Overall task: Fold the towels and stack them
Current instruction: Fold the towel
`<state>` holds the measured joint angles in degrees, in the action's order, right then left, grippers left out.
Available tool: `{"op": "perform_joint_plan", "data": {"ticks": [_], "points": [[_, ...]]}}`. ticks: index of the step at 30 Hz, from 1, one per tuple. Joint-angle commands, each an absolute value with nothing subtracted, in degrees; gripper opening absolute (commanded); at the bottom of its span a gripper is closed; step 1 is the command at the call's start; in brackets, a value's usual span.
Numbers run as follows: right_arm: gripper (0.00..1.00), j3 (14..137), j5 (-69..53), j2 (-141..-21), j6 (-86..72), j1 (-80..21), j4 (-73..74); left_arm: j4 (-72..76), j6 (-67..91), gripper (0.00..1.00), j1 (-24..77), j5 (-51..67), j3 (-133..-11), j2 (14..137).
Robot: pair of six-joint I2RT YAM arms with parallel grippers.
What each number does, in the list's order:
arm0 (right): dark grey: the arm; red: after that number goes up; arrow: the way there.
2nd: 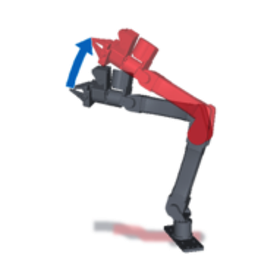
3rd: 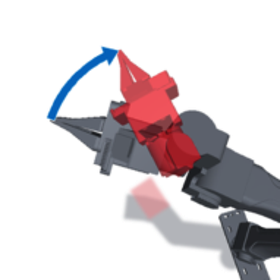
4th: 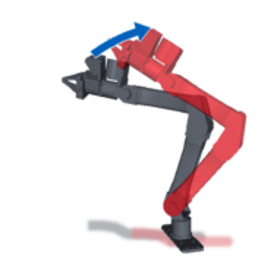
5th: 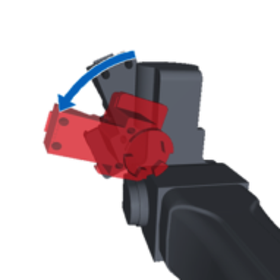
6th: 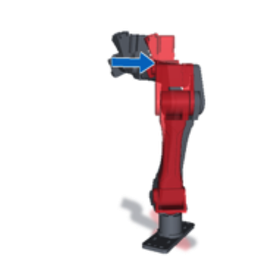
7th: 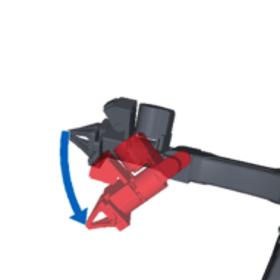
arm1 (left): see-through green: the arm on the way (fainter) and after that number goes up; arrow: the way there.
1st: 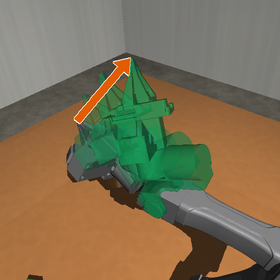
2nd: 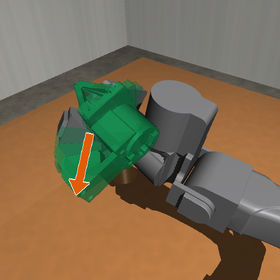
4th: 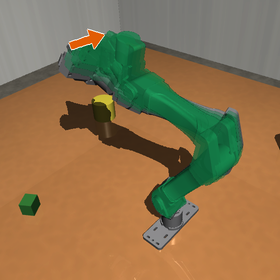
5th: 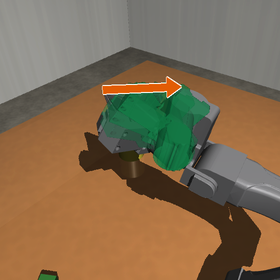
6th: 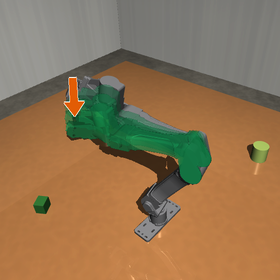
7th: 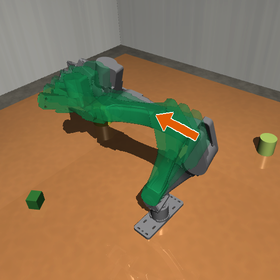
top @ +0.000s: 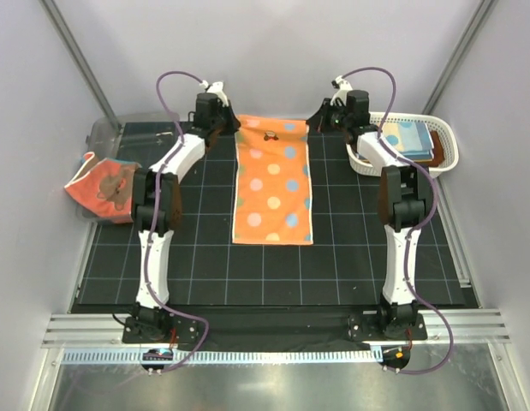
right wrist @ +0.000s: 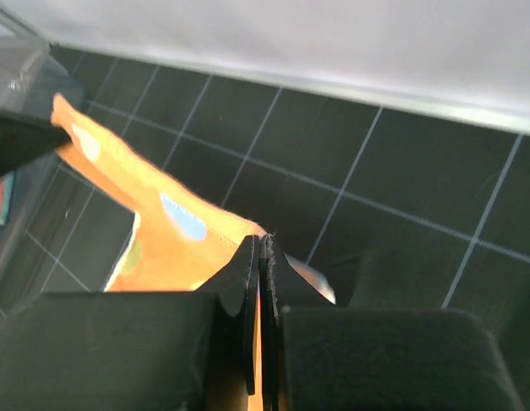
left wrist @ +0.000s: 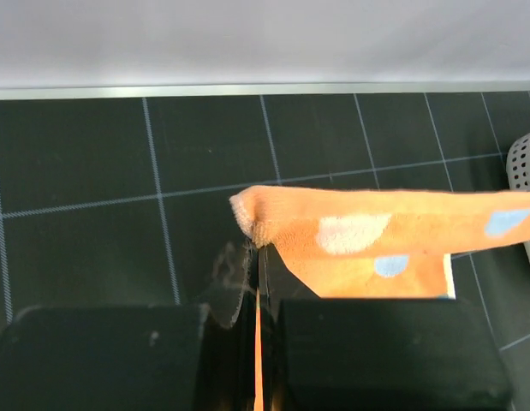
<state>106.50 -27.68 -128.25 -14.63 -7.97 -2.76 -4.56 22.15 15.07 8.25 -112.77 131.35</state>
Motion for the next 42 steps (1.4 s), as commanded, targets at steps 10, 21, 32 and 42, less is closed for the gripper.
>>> {"op": "perform_joint_plan", "data": {"ticks": [10, 21, 32, 42], "points": [[0.01, 90.54, -34.46, -116.12, -16.17, -8.61, -12.31, 1.05, 19.95, 0.00, 13.71, 23.99, -99.95, 120.33], [0.01, 70.24, -31.47, -100.47, -15.47, -10.37, -9.58, 1.67, 23.20, 0.00, 13.97, 27.33, -78.32, 105.83], [0.01, 55.22, -27.69, -88.77, -18.10, -12.66, -9.13, 1.85, 26.63, 0.00, 17.22, 26.19, -63.65, 95.02], [0.01, 46.67, -26.46, -82.80, -20.21, -15.03, -9.85, -1.30, 26.54, 0.00, 20.30, 21.45, -55.11, 88.07]]}}
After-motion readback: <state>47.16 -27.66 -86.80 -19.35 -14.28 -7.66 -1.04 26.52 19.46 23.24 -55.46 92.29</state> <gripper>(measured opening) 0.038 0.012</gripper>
